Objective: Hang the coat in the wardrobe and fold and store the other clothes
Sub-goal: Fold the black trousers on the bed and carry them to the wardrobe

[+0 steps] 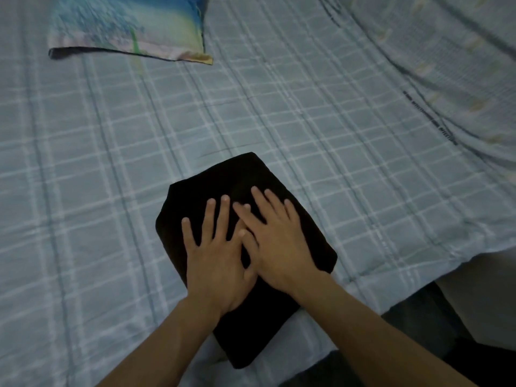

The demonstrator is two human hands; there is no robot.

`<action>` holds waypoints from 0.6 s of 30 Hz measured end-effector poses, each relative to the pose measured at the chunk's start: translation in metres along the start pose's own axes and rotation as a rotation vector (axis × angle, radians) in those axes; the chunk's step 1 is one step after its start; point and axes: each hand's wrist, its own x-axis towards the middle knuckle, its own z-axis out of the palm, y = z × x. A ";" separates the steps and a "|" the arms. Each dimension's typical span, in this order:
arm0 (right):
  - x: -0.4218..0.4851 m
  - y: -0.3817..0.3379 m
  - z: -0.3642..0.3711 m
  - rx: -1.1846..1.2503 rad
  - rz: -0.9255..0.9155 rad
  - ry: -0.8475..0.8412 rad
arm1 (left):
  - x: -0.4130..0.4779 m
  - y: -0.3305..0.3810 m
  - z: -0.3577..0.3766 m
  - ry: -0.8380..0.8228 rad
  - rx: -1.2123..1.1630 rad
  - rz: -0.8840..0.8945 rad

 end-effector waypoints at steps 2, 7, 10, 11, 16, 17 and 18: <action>-0.001 0.002 0.010 0.023 0.009 -0.071 | -0.002 -0.011 -0.001 0.019 -0.052 0.024; -0.007 0.015 0.024 -0.020 0.053 -0.035 | 0.017 -0.038 -0.008 0.043 -0.014 0.026; -0.010 0.021 0.033 -0.010 0.093 -0.031 | 0.030 -0.034 -0.003 0.014 0.031 0.064; -0.009 0.022 0.036 -0.011 0.099 -0.035 | 0.032 -0.034 0.000 0.005 0.036 0.063; 0.003 0.019 0.050 -0.030 0.120 -0.050 | 0.040 -0.041 0.013 -0.038 0.035 0.019; 0.005 0.020 0.052 -0.028 0.123 -0.052 | 0.042 -0.042 0.015 -0.045 0.032 0.019; 0.008 0.022 0.055 -0.024 0.123 -0.052 | 0.046 -0.043 0.017 -0.051 0.031 0.015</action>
